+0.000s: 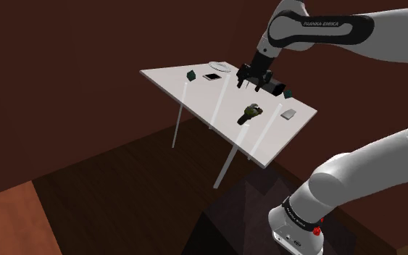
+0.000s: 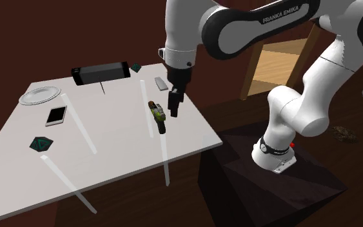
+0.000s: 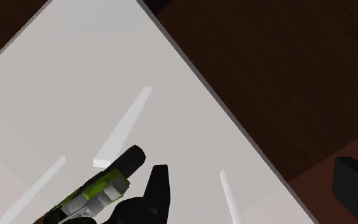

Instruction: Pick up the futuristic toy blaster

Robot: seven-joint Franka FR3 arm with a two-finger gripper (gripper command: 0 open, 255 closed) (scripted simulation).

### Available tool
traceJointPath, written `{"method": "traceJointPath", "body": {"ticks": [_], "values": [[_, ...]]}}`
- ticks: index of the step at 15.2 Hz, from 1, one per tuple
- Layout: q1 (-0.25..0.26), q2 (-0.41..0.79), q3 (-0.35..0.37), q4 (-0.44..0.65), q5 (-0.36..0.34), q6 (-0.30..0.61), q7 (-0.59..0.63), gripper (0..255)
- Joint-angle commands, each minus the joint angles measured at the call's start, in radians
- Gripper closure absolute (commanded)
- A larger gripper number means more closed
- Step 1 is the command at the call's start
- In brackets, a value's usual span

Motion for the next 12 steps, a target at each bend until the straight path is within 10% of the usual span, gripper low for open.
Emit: {"method": "traceJointPath", "body": {"ticks": [1, 12], "values": [[-0.018, 0.061, -0.016, 0.032, 0.005, 0.023, 0.026, 0], [-0.118, 0.369, -0.122, 0.202, 0.070, 0.125, 0.123, 0]]}}
